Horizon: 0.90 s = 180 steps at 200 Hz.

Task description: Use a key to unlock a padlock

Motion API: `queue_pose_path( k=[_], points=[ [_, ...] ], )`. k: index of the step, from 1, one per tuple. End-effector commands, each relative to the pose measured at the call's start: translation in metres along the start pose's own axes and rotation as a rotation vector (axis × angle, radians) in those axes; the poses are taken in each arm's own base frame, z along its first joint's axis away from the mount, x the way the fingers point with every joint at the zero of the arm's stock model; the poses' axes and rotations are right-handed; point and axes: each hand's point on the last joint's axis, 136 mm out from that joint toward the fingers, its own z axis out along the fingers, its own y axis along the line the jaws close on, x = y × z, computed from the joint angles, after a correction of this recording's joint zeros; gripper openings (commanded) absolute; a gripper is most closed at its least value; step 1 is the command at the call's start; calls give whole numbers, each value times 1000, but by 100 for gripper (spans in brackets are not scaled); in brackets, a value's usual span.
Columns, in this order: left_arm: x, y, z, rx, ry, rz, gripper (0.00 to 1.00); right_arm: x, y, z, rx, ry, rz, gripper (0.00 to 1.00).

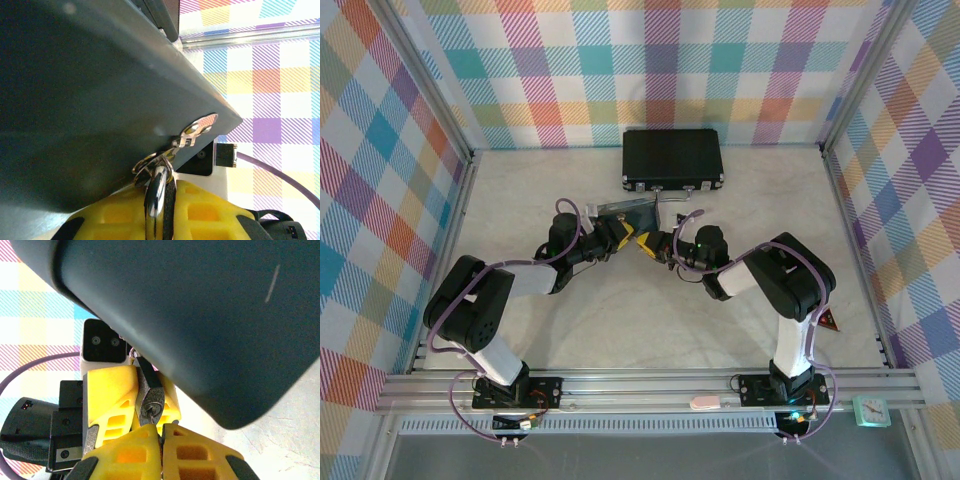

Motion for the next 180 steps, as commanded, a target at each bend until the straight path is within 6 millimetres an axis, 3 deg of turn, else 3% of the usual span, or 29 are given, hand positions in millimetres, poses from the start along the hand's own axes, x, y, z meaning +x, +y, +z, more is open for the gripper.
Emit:
queue_pose_path(
  k=[1, 48, 84, 154, 180],
  points=[
    [5, -19, -3, 59, 7, 36, 0, -5, 21, 5, -68, -8, -56, 0],
    [39, -18, 8, 54, 95, 42, 0, -13, 41, 21, -127, 3, -80, 0],
    [64, -22, 13, 64, 158, 48, 0, -18, 43, 31, -111, 15, -86, 0],
    [72, -48, 17, 146, 239, 82, 0, -15, 23, 40, 91, 66, -247, 0],
    [74, -56, 18, 185, 266, 95, 0, -16, 16, 42, 104, 64, -214, 0]
  ],
)
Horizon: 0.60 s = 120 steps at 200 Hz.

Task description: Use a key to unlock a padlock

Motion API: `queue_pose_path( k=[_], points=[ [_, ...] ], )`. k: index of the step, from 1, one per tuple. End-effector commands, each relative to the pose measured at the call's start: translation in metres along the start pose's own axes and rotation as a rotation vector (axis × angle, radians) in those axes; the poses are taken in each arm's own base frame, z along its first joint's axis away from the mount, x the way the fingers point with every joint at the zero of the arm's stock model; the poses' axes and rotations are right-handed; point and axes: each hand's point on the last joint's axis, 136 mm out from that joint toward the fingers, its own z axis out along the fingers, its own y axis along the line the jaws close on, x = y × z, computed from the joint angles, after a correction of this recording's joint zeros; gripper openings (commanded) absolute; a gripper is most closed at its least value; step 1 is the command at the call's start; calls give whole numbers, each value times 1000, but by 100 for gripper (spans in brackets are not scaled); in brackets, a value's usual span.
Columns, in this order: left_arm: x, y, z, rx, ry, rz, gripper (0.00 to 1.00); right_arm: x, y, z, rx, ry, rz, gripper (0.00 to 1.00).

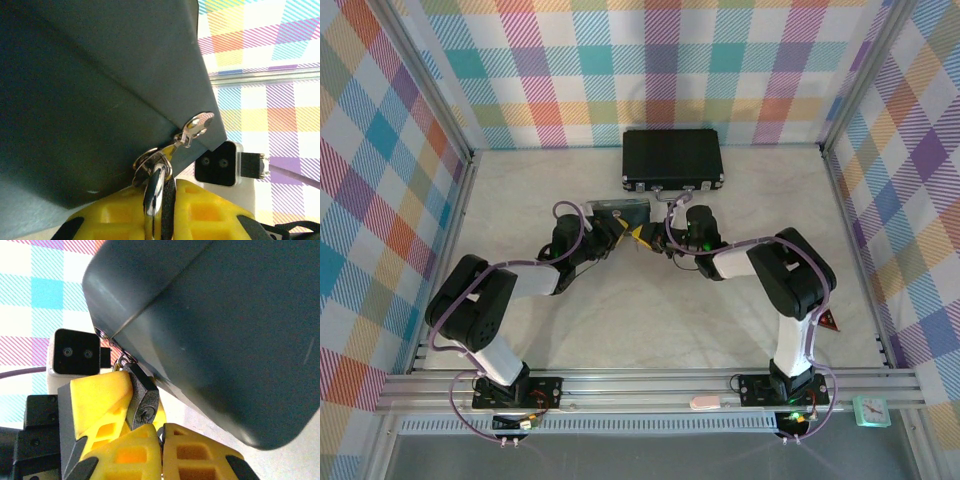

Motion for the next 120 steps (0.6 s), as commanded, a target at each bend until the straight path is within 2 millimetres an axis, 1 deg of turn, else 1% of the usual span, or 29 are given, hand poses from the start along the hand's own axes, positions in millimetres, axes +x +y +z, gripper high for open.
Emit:
queue_pose_path(
  k=[1, 15, 40, 59, 72, 81, 96, 120],
  points=[
    [93, -67, -4, 254, 410, 104, 0, -4, 29, 15, -42, -16, -89, 0],
    [95, -66, -6, 253, 432, 113, 0, -6, 33, 17, -86, -13, -10, 0],
    [98, -59, -11, 216, 453, 146, 0, -16, 34, 19, -144, -7, 245, 0],
    [100, -54, -17, 182, 462, 199, 0, -17, 40, 18, -175, -1, 340, 0],
    [100, -50, -21, 151, 467, 237, 0, -18, 40, 15, -171, -11, 393, 0],
    [100, -47, -24, 132, 468, 254, 0, -19, 42, 12, -178, -19, 399, 0],
    [99, -46, -25, 128, 465, 258, 0, -20, 46, 12, -174, -21, 357, 0],
    [91, -48, -21, 134, 433, 228, 0, -19, 41, 12, -140, -26, 294, 0]
  ],
)
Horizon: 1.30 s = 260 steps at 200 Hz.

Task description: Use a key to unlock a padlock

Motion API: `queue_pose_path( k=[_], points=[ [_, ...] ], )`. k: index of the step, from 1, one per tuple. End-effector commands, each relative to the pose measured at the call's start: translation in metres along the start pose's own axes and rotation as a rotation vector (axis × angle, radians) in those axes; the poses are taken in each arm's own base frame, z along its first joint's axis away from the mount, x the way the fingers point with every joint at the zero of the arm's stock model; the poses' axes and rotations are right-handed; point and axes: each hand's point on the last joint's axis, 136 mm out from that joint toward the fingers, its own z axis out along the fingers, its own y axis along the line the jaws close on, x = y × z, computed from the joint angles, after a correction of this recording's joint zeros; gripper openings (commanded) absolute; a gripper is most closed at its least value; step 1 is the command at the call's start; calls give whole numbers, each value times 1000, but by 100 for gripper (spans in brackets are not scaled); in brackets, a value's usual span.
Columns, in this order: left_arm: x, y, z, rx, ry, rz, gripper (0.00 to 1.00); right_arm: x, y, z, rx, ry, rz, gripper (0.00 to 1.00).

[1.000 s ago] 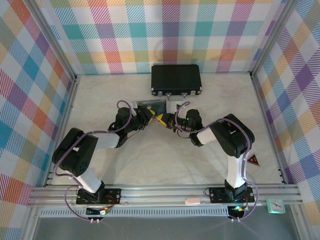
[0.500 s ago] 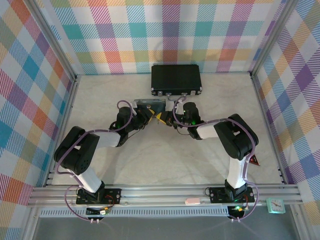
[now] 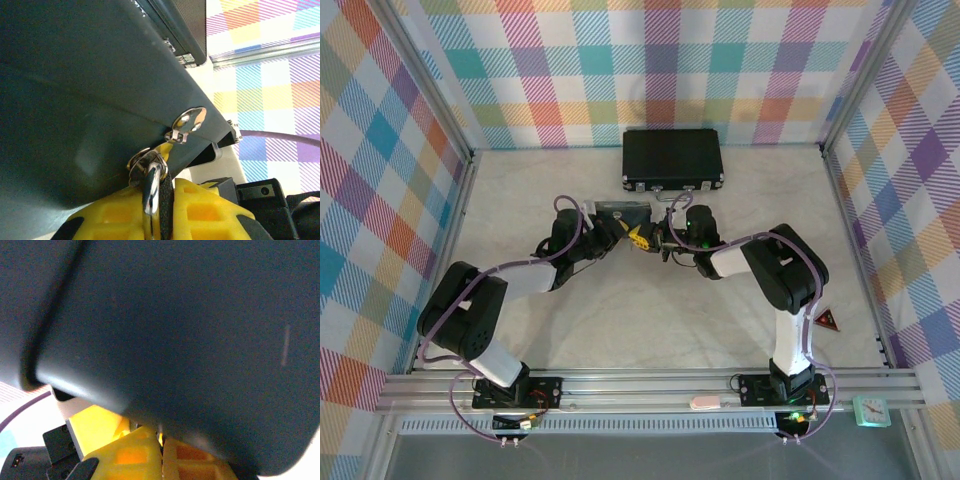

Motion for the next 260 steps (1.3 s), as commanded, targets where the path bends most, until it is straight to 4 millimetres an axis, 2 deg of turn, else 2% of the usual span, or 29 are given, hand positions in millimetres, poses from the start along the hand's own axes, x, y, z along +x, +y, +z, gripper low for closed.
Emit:
queue_pose_path(
  k=[1, 34, 54, 77, 93, 110, 133, 147, 168, 204, 238, 260],
  points=[
    [77, -56, -10, 224, 351, 120, 0, -10, 42, 8, -86, -94, -101, 0],
    [60, -63, -6, 247, 262, 124, 0, -12, 30, 4, -79, -115, -36, 0],
    [54, -67, -5, 306, 204, 196, 0, -13, 36, 2, -163, -111, 107, 0],
    [53, -54, -7, 354, 120, 313, 0, -14, 58, -4, -312, -101, 279, 0],
    [49, -38, -5, 347, 78, 324, 0, -10, 78, -6, -386, -82, 371, 0],
    [47, -24, -1, 341, 43, 325, 0, -6, 91, -4, -434, -69, 510, 0],
    [44, -11, 8, 340, 14, 316, 0, -1, 116, 0, -493, -43, 559, 0],
    [41, -5, 11, 338, -4, 298, 0, 1, 120, 6, -504, -30, 573, 0],
    [38, -1, 10, 318, -26, 308, 0, 0, 107, 17, -473, -19, 590, 0],
    [28, 6, 4, 275, -58, 263, 0, -10, 65, 26, -383, -54, 535, 0],
    [21, 8, 0, 251, -88, 187, 0, -21, 25, 20, -257, -114, 394, 3],
    [19, 12, 0, 215, -90, 157, 0, -22, 10, 18, -186, -129, 314, 9]
  ],
)
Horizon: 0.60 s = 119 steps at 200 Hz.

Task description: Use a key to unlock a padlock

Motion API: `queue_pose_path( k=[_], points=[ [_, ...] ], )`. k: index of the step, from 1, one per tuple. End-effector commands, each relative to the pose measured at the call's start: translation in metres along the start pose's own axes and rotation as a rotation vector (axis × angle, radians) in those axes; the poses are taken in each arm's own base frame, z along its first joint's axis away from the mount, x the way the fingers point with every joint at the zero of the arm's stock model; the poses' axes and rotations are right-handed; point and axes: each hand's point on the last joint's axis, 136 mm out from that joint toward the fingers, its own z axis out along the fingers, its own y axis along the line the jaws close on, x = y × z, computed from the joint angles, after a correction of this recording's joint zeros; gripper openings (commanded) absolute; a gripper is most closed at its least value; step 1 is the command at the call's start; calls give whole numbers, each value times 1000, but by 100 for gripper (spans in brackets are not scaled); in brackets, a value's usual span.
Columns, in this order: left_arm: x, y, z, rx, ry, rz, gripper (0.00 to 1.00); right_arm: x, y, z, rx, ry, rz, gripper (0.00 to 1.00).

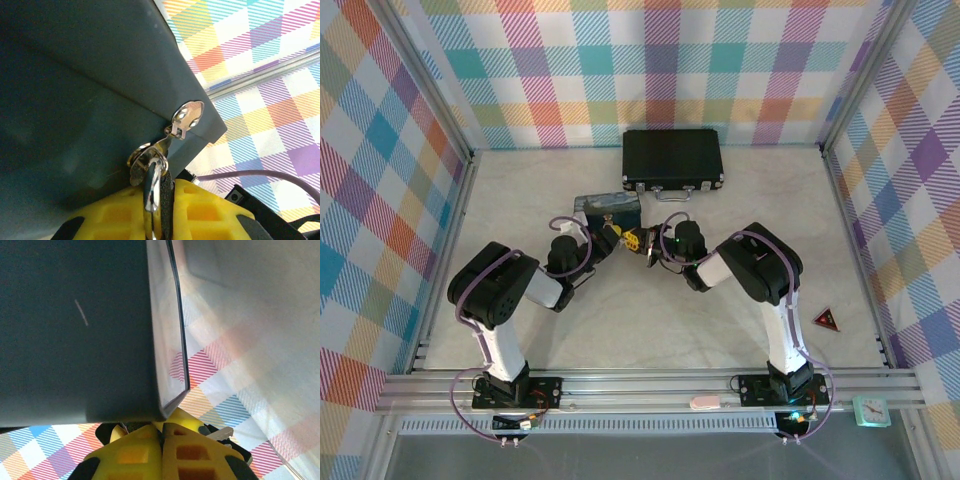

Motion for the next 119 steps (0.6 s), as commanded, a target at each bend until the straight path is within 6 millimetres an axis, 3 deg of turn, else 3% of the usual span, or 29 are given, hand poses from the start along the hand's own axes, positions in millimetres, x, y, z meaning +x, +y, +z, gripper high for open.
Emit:
queue_pose_path(
  k=[1, 26, 50, 74, 99, 119],
  points=[
    [33, -25, -5, 73, 151, 2, 0, 9, 28, -2, -65, 32, -94, 10],
    [34, -7, -4, -28, 161, -27, 0, 9, 16, -3, 11, 35, -186, 18],
    [34, 2, -5, -88, 160, -49, 0, -1, -4, -18, 102, 10, -241, 28],
    [33, 2, -5, -103, 162, -60, 0, -7, -18, -41, 191, -24, -345, 33],
    [32, -1, -4, -112, 172, -61, 0, 0, -27, -60, 365, -20, -524, 35],
    [32, -3, -4, -116, 186, -63, 0, 11, -19, -73, 489, -6, -705, 38]
  ],
)
